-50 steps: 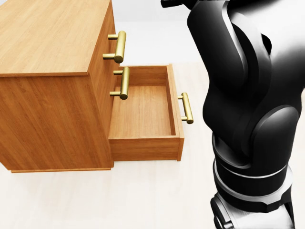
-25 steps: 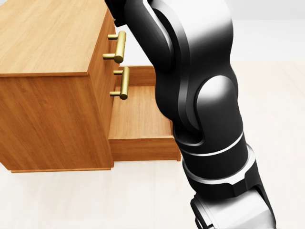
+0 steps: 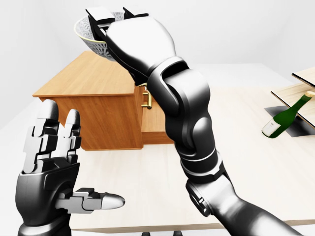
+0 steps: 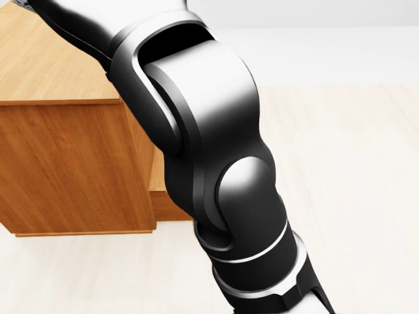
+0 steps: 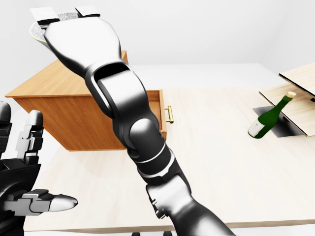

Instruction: Put the bowl on top of the cabinet.

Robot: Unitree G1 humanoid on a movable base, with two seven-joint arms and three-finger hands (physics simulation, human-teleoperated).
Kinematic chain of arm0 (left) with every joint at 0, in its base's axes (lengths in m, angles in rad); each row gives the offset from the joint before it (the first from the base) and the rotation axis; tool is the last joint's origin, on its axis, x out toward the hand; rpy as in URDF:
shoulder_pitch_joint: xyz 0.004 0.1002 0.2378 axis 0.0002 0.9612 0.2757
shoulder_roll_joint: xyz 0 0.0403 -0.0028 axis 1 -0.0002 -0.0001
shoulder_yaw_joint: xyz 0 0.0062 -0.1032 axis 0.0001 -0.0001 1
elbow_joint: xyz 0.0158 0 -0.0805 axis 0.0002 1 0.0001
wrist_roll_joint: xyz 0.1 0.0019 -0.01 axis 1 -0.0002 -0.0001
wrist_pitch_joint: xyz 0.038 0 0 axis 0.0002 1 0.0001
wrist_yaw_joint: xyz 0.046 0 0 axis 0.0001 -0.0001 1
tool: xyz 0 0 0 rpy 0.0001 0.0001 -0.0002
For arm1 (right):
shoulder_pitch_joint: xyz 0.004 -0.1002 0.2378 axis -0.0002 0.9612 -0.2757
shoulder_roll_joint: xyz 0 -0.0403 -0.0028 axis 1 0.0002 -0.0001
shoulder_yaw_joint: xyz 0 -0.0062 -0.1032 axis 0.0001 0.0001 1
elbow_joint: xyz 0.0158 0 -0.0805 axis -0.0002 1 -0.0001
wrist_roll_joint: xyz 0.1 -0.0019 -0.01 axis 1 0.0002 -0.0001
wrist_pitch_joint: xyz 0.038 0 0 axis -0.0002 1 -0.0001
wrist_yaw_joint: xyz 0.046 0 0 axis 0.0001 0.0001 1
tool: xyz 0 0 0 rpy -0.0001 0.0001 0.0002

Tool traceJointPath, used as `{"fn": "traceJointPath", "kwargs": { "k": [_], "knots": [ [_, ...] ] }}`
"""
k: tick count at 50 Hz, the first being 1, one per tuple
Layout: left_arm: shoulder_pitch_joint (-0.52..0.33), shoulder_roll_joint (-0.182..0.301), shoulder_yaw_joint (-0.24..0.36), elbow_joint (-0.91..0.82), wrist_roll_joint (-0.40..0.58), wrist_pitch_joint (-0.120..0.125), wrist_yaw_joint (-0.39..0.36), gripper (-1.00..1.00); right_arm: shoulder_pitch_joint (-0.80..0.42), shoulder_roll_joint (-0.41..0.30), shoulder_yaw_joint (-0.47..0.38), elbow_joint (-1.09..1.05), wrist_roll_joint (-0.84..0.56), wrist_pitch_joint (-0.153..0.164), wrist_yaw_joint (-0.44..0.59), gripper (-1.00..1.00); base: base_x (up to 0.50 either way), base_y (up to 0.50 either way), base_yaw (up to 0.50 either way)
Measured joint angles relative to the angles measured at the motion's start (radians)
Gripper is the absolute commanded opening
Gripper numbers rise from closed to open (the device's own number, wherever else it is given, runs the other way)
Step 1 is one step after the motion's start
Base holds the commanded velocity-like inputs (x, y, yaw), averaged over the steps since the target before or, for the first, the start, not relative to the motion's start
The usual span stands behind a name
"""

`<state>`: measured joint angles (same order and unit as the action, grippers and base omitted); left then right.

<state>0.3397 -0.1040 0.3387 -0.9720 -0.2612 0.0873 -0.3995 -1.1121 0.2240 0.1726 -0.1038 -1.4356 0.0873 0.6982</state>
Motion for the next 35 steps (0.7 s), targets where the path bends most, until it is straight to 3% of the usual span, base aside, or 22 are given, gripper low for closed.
{"fn": "traceJointPath", "kwargs": {
  "k": [13,35],
  "knots": [
    [0.002,-0.001,0.001,-0.001,-0.003,0.000,-0.001,1.00,0.044,0.075,0.024,-0.039,-0.036,0.000,0.000,-1.00,0.00,0.00,0.00],
    [0.005,-0.002,-0.001,-0.002,-0.001,0.000,-0.003,1.00,0.055,0.103,0.029,-0.049,-0.052,0.000,0.000,-1.00,0.00,0.00,0.00]
  ]
}}
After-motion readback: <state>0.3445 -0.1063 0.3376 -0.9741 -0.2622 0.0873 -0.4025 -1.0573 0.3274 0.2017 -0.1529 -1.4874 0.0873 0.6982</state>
